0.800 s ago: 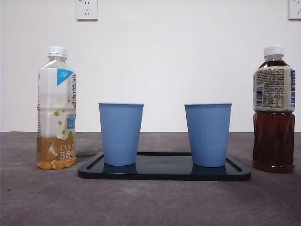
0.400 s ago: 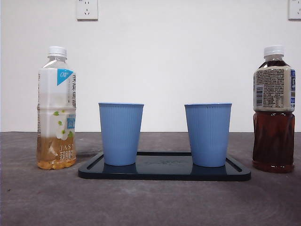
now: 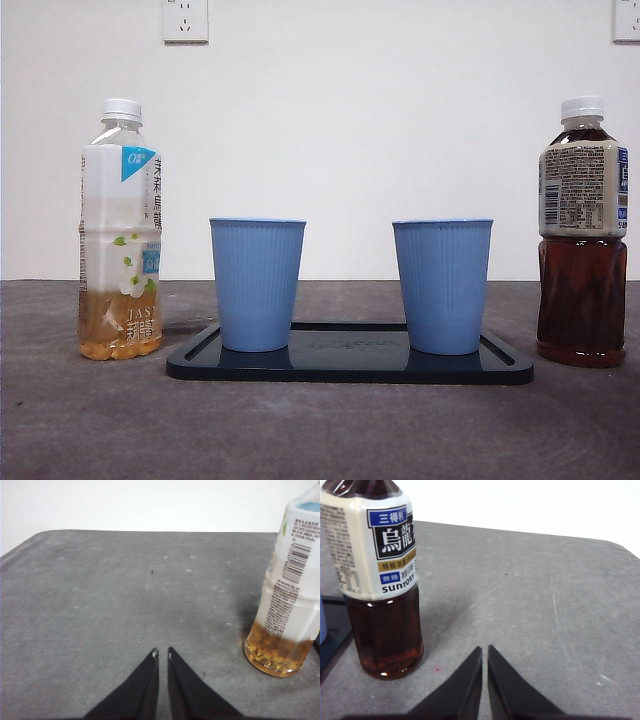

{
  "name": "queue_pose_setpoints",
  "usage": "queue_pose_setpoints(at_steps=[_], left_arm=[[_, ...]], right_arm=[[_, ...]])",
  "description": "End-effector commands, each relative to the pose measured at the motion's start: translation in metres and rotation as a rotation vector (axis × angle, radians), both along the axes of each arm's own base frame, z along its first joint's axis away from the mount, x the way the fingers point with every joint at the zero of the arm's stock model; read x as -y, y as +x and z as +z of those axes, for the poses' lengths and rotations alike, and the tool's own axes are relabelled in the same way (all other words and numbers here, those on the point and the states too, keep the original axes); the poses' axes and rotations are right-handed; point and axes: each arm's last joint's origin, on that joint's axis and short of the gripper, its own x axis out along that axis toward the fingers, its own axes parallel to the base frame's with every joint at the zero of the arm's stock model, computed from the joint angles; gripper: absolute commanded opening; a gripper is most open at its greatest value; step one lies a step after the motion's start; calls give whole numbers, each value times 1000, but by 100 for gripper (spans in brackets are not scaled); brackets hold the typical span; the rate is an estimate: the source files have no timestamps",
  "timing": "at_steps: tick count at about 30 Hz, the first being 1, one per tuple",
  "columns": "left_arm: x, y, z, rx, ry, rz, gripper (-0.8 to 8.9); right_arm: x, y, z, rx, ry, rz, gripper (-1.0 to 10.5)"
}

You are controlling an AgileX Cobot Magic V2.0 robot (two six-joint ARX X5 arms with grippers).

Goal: Pour the drink into the cup

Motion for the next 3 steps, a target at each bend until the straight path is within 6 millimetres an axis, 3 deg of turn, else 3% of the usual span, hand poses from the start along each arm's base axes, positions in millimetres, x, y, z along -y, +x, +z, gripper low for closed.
queue_pose_setpoints(at_steps=[1,3], left_arm=[[0,1,-7,-23,15,-4,28],[0,1,-7,-23,15,-4,27]], right_arm=[[0,0,-1,8,-11,-1,15],[0,0,-1,8,-11,-1,15]])
